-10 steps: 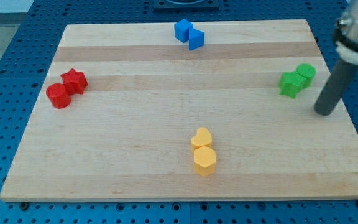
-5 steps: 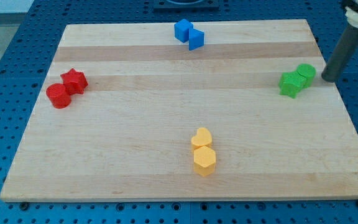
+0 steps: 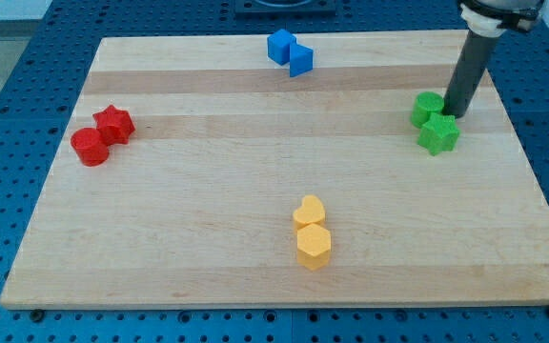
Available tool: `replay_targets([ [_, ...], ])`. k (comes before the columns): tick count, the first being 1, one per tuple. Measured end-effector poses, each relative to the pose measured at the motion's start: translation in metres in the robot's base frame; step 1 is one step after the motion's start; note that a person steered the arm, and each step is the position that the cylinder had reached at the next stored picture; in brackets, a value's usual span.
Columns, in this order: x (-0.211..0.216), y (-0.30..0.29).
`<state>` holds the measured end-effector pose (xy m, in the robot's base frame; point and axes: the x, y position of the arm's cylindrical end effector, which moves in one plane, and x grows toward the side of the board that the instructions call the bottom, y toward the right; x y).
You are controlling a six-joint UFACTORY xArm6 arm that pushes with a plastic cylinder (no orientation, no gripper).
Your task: Slide the green circle to the bottom left of the board
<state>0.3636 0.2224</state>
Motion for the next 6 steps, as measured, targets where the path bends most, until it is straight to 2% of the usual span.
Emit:
replay_targets([
  [3,-0.001,-0.039],
  [5,0.031,-0.066],
  [6,0.033,-0.090],
])
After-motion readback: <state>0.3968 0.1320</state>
